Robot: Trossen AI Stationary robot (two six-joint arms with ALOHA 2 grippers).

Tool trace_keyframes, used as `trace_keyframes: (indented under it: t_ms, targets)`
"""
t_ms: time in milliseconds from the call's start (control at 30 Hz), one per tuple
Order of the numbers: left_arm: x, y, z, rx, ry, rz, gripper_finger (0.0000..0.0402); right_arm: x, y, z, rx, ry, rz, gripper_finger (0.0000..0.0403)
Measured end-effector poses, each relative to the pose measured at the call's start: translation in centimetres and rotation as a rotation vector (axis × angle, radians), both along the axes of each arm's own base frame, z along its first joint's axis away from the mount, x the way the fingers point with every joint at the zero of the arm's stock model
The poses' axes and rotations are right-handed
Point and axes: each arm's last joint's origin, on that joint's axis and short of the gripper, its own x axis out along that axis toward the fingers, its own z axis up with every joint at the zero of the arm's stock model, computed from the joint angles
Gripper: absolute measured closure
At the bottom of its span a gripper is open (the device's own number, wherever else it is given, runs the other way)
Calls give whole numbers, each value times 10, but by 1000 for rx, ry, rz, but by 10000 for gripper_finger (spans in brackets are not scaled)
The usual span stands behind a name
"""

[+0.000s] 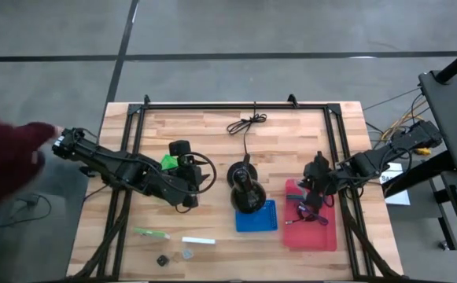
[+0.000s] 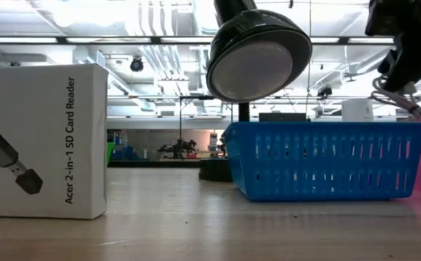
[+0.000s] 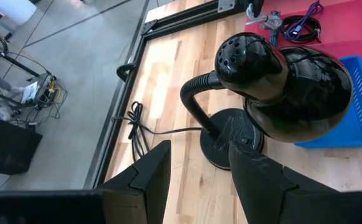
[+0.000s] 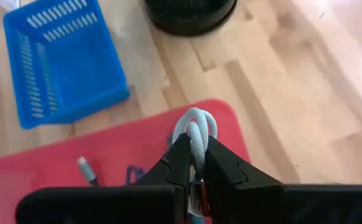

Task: Pick and place items into bin
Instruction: Put the white charger cable into the pink bin

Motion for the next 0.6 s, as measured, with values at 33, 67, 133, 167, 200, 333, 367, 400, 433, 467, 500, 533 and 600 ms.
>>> trace_keyframes:
  t_ms: [33,67,133,167,200,333,367,400,433,467,500,533,600]
  targets:
    - [0,0,0,0,0,0,255,0,0,0,16,8,2,385]
    - [0,0,0,0,0,0,255,-1,0,-1,26,18,2,385]
    - [0,0,0,0,0,0,255,-2,1,-1,42,32,9,385]
    - [0,0,0,0,0,0,255,-2,1,-1,48,37,12,385]
    - [0,0,0,0,0,0,255,-2,1,-2,57,48,19,385]
    - [0,0,0,0,0,0,255,-7,2,-4,100,120,57,385]
    - [0,0,0,0,0,0,255,-8,2,-5,114,143,69,385]
    - [0,0,0,0,0,0,255,-9,2,-6,132,161,81,385]
    - [0,0,0,0,0,0,255,-9,3,-6,157,177,96,385]
    - [0,0,0,0,0,0,255,-10,4,-6,177,188,109,385]
    - [0,0,0,0,0,0,255,-10,4,-6,191,195,114,385]
    - [0,0,0,0,0,0,255,-10,4,-6,201,202,114,385]
    - [0,0,0,0,0,0,255,-11,4,-6,203,208,110,385]
